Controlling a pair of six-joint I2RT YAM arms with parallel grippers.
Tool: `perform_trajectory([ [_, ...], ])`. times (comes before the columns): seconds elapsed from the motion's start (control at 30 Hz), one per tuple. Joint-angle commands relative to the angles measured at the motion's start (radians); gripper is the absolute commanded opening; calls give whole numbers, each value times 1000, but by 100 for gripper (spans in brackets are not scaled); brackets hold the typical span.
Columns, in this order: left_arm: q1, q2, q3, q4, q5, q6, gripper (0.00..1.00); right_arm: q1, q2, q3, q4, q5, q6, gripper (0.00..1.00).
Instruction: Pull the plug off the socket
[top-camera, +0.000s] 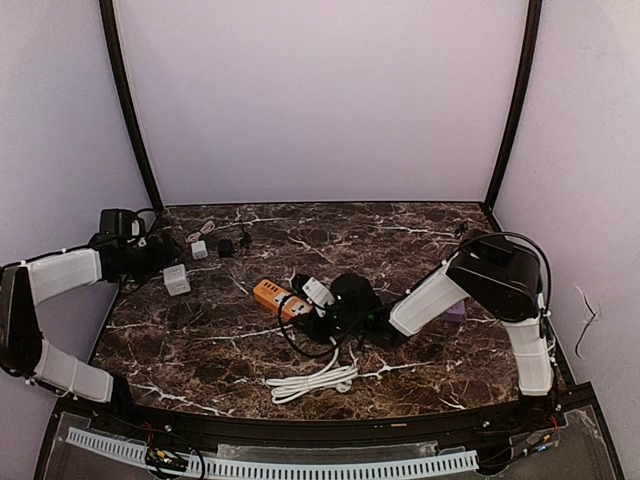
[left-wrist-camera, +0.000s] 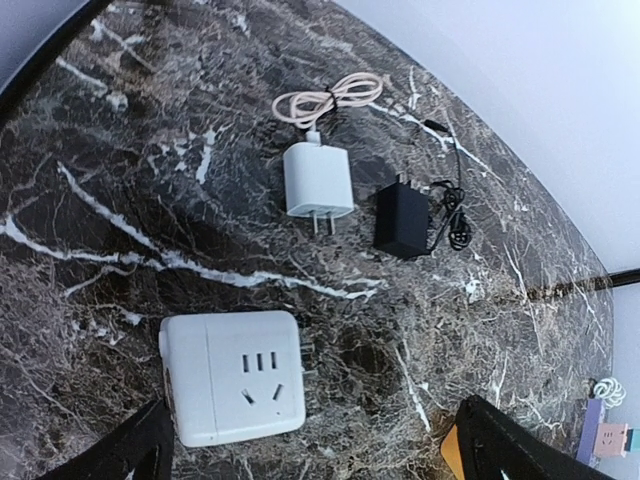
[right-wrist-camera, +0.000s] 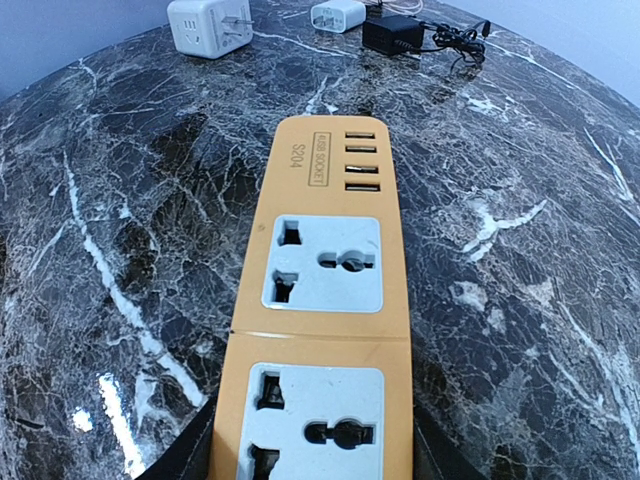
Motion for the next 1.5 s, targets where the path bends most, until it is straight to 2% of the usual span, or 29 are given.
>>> perform_trajectory([
  [0.0,-66,-84,22,-103,-81,71,99,-5,3,19,-193,81,5,0],
  [0.2,-174,-86,29,-107,-120,102,99,-25,-58,131,-334,96,2,0],
  [0.4,-277,-93,16,-90,-160,124,99,-109,-98,273,-486,89,-22,0],
  [0.7,-289,-110,-24,-76,-192,136,99,-309,-52,530,-713,155,-25,0],
  [0.9,-288,-113,-28,-72,-203,141,99,-452,-20,685,-786,141,6,0],
  [1.1,-288,-118,-23,-67,-200,142,99,-515,-1,851,-830,120,-19,0],
  [1.23,-288,-120,-25,-65,-199,142,99,-520,20,865,-837,118,-29,0],
  [1.47,-288,-120,-26,-66,-196,143,99,-518,66,781,-799,103,-21,0],
])
